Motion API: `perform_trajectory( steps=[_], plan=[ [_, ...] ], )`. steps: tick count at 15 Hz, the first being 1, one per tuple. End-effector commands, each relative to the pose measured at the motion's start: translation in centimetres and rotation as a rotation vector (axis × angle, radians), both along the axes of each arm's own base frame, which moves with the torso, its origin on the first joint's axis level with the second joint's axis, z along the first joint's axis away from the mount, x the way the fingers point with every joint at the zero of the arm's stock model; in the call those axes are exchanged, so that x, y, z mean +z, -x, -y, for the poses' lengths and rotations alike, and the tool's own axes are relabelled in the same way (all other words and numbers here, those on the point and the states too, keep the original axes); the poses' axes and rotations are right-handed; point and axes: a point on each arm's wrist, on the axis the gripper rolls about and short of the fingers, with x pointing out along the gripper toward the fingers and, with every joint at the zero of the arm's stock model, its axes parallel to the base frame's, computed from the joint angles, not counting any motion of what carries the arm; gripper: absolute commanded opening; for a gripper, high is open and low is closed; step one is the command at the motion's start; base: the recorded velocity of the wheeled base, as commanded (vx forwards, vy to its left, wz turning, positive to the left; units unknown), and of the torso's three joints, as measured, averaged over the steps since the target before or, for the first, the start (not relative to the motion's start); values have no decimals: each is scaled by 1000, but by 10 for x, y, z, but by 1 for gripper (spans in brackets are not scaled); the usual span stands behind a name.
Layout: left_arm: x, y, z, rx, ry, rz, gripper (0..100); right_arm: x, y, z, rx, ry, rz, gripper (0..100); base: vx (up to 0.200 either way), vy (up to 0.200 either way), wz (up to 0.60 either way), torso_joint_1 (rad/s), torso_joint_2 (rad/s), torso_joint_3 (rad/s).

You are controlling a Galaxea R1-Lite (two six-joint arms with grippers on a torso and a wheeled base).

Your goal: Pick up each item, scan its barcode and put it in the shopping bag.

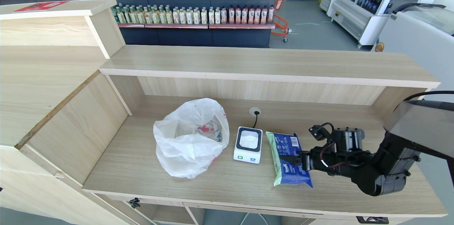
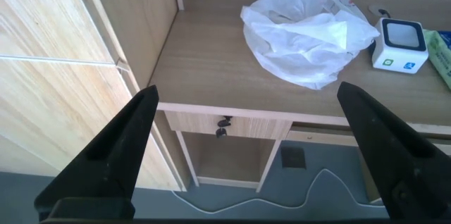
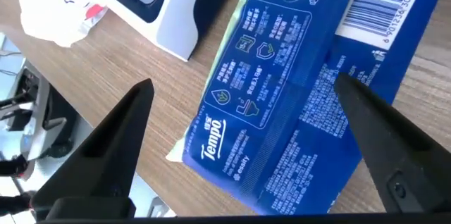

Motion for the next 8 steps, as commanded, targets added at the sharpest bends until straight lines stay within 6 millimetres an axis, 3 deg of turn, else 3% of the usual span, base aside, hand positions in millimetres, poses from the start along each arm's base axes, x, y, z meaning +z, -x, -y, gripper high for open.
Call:
perform_trajectory(
  steps=[1, 5, 8],
  plan=[
    [0, 0, 0, 0, 0, 0, 100, -5, 5, -5, 15, 2, -27, 100, 0, 0, 0, 0, 0, 0],
    [0, 0, 0, 0, 0, 2, 100, -21, 2, -7, -2, 10, 0, 100, 0, 0, 0, 0, 0, 0],
    [0, 0, 0, 0, 0, 2, 100, -49, 1, 20, -159, 180, 43, 100, 0, 0, 0, 0, 0, 0]
  ],
)
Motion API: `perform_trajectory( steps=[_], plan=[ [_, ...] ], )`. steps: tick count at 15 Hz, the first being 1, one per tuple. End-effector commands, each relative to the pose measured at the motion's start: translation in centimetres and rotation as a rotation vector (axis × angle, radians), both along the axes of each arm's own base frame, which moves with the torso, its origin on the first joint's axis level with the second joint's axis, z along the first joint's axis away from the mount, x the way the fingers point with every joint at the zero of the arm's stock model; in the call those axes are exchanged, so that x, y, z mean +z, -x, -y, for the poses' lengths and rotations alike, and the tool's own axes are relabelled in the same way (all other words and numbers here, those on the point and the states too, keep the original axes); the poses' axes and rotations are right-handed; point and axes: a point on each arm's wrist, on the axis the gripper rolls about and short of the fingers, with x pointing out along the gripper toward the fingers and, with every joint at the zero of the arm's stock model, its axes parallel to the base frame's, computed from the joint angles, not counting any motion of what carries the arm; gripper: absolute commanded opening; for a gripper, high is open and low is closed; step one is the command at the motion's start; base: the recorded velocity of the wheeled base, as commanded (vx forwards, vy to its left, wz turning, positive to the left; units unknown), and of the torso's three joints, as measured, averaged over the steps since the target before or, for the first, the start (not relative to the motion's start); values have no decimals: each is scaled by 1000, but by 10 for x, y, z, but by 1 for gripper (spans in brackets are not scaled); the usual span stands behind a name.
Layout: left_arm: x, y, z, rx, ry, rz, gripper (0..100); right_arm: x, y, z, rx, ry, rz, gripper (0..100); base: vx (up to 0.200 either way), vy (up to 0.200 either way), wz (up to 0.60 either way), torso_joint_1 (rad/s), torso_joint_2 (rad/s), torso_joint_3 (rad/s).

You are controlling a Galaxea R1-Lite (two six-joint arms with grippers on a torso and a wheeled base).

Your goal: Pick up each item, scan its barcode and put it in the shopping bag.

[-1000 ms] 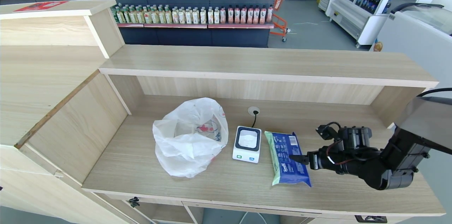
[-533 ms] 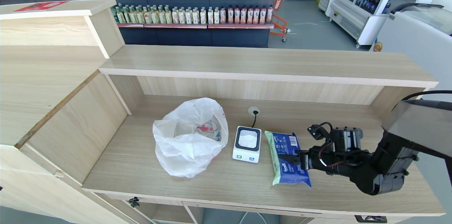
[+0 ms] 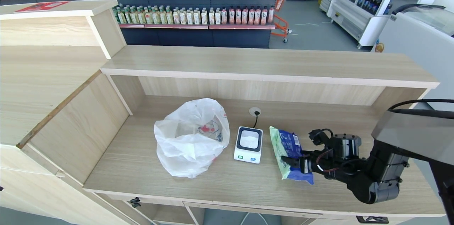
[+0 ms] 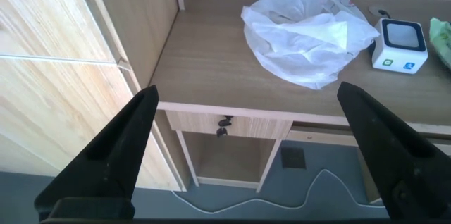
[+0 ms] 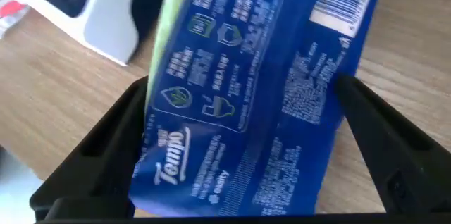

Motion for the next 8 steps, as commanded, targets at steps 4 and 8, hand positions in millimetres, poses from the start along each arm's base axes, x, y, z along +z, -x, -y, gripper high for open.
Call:
perform_trajectory(
  steps=[4, 8],
  plan=[
    [0, 0, 0, 1, 0, 2, 100, -26, 5, 18, -39, 40, -11, 100, 0, 0, 0, 0, 0, 0],
    [0, 0, 0, 1, 0, 0, 100, -29, 1, 26, -17, 112, 57, 100, 0, 0, 0, 0, 0, 0]
  ],
)
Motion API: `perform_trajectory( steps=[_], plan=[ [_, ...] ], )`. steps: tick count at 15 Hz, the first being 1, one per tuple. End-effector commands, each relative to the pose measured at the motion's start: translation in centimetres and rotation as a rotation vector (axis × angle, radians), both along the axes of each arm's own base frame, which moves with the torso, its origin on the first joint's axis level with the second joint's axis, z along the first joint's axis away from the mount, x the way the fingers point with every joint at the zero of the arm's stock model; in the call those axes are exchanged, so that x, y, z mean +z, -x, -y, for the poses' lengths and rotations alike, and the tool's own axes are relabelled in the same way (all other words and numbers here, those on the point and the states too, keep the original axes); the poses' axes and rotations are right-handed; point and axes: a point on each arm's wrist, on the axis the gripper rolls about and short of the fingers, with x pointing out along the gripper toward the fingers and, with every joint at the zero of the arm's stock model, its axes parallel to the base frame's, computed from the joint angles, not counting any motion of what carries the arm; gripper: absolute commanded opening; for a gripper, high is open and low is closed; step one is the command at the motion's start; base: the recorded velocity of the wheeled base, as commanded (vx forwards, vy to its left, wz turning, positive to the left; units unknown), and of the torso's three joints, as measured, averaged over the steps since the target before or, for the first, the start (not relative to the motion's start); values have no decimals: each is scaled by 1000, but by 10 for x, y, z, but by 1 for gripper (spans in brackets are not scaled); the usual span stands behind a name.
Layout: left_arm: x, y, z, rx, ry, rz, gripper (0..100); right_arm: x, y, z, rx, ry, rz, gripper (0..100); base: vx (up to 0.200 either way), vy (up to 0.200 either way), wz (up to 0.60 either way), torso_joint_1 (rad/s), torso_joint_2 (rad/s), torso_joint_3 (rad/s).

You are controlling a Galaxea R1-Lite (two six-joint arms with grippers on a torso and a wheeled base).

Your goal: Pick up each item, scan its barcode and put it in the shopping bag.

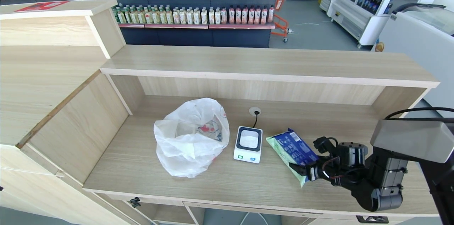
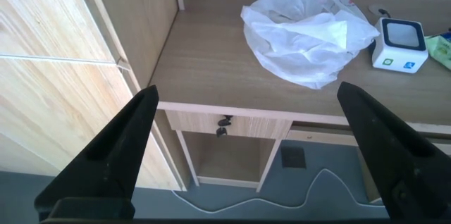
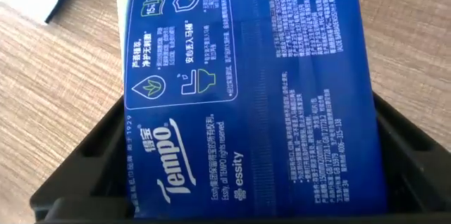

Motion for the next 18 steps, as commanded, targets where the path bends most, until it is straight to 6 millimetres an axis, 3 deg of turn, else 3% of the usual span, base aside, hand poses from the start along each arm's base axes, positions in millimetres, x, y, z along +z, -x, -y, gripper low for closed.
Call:
perform_trajectory(
  steps=[1, 4, 5, 10, 13, 15, 18],
  plan=[
    [0, 0, 0, 0, 0, 2, 100, -6, -1, 4, -6, 9, 7, 100, 0, 0, 0, 0, 0, 0],
    [0, 0, 0, 0, 0, 2, 100, -10, -4, 9, 21, -14, 85, 100, 0, 0, 0, 0, 0, 0],
    [0, 0, 0, 0, 0, 2, 100, -9, -4, 10, 32, -20, 99, 0, 0, 0, 0, 0, 0, 0],
    [0, 0, 0, 0, 0, 2, 100, -8, 4, 8, 56, -30, 82, 0, 0, 0, 0, 0, 0, 0],
    [0, 0, 0, 0, 0, 0, 100, 4, 6, 8, 55, -36, 103, 0, 0, 0, 0, 0, 0, 0],
    [0, 0, 0, 0, 0, 2, 100, 23, 2, 7, 42, -76, 142, 0, 0, 0, 0, 0, 0, 0],
    [0, 0, 0, 0, 0, 2, 100, 75, 5, 6, 31, -144, 244, 0, 0, 0, 0, 0, 0, 0]
  ],
)
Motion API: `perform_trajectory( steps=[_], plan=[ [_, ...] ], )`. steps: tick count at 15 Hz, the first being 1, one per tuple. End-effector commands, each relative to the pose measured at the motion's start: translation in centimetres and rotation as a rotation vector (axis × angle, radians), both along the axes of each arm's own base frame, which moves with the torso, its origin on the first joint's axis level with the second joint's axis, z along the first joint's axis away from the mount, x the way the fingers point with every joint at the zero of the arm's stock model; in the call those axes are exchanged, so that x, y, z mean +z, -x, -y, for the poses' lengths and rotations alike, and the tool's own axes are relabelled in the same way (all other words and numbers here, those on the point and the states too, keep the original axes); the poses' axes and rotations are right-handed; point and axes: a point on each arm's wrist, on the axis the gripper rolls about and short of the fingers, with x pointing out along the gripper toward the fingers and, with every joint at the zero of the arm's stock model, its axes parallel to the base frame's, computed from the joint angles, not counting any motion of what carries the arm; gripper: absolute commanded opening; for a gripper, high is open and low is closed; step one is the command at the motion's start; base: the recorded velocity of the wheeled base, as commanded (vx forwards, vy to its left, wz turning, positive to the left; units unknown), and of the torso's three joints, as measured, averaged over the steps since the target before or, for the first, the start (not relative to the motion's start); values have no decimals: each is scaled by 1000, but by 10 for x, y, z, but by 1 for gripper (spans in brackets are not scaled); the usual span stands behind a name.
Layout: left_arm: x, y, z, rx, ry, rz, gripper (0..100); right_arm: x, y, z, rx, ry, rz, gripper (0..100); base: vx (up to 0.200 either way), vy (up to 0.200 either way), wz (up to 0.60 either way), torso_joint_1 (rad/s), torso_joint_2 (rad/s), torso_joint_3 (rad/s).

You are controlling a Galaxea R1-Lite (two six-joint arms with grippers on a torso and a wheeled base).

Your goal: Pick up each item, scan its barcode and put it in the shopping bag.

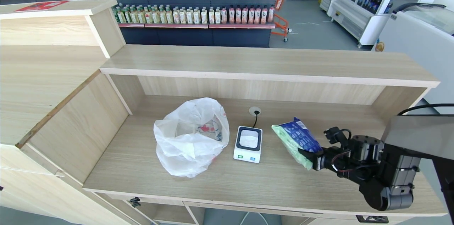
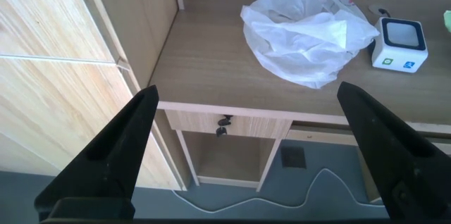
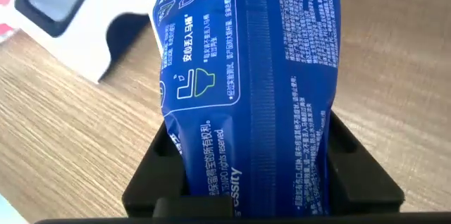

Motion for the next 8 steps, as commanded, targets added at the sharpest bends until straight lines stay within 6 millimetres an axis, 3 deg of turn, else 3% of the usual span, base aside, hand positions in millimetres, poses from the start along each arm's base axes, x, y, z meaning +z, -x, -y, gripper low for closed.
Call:
perform_trajectory(
  steps=[1, 5, 8],
  plan=[
    [0, 0, 0, 0, 0, 0, 100, 50, 7, -1, -2, -39, 112, 0, 0, 0, 0, 0, 0, 0],
    [0, 0, 0, 0, 0, 0, 100, 91, 40, 0, 36, -31, 195, 0, 0, 0, 0, 0, 0, 0],
    [0, 0, 0, 0, 0, 0, 100, 104, 69, 1, 102, 141, 309, 0, 0, 0, 0, 0, 0, 0]
  ],
)
